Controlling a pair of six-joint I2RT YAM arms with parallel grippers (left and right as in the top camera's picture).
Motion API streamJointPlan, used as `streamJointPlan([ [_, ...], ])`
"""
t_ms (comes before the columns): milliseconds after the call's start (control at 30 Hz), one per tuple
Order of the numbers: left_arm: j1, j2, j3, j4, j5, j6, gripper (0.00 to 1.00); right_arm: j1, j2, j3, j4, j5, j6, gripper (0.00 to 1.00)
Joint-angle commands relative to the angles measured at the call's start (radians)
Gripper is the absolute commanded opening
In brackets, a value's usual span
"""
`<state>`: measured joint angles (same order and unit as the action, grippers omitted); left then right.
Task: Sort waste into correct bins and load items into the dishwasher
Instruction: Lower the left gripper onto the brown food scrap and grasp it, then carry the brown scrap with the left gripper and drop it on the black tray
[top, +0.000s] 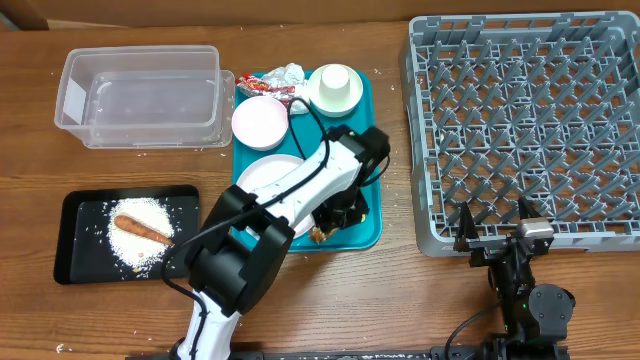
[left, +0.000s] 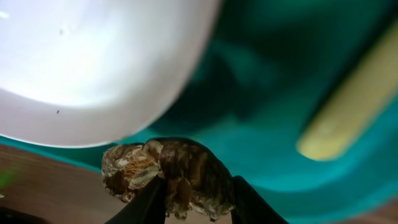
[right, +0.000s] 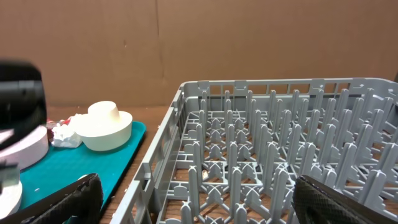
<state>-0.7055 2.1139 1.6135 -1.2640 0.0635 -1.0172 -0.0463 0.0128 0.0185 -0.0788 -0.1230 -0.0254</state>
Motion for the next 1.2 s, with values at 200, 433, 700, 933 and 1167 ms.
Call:
streamJointPlan([
  [200,0.013,-0.005,0.250,-0.198,-0.110,0.053,0.34,-0.007,-0.009,-0.011,0.006,0.010,0.007,1.00],
  [433,0.166,-0.014,0.294,-0.423,-0.313,0.010,0.35,-0.007,-0.009,-0.011,0.006,0.010,0.007,1.00],
  [700,0.449,-0.016,0.291,-0.426,-0.310,0.063,0.36,-0.007,-0.009,-0.011,0.005,0.010,0.007,1.00],
  [933,0.695,-0.017,0.283,-0.426,-0.309,0.105,0.36,-0.007,-0.009,-0.011,0.006,0.010,0.007,1.00],
  [1167,0.857,-0.017,0.255,-0.426,-0.280,0.143,0.37,-0.007,-0.009,-0.011,0.006,0.010,0.007,1.00],
])
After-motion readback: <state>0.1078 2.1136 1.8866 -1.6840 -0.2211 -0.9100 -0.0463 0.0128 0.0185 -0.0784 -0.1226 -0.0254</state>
